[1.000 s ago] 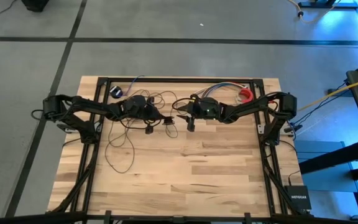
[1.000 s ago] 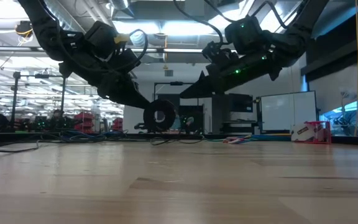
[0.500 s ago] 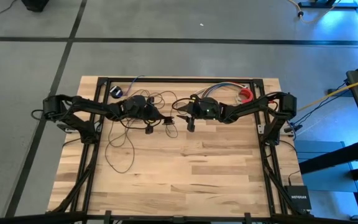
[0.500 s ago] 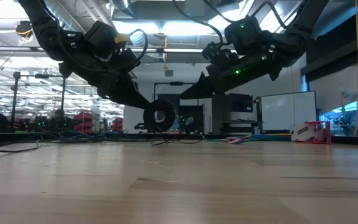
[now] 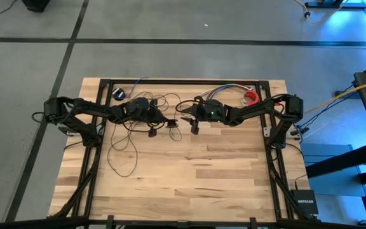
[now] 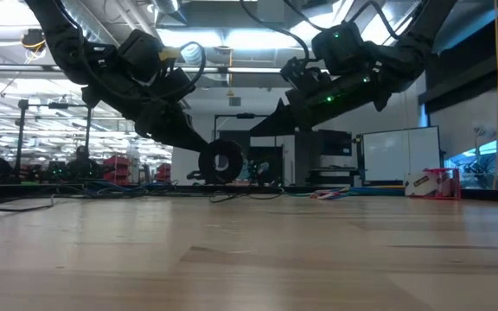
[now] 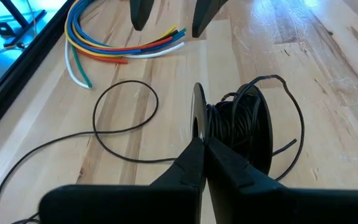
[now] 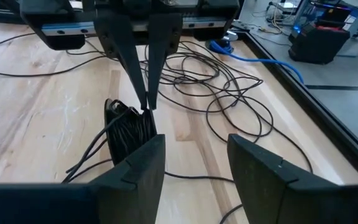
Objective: Coiling cords
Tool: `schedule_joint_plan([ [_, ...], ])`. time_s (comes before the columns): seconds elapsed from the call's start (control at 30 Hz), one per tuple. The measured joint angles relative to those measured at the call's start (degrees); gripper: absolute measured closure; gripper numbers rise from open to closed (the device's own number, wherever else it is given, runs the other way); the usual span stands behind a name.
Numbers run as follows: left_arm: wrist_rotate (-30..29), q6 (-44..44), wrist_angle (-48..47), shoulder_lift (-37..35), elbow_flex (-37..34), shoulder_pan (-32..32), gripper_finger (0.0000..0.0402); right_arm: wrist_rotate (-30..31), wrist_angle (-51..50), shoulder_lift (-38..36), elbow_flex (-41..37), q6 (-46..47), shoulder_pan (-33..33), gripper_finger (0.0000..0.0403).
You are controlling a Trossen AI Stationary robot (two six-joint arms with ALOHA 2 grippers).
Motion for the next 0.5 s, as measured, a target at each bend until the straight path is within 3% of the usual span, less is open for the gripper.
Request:
schedule_joint_plan([
  [0.5, 0.0, -1.9, 7.5, 0.0, 0.0, -1.4, 0.0396, 0.0, 6.7, 0.0, 1.0, 1.4, 0.0, 0.0224],
])
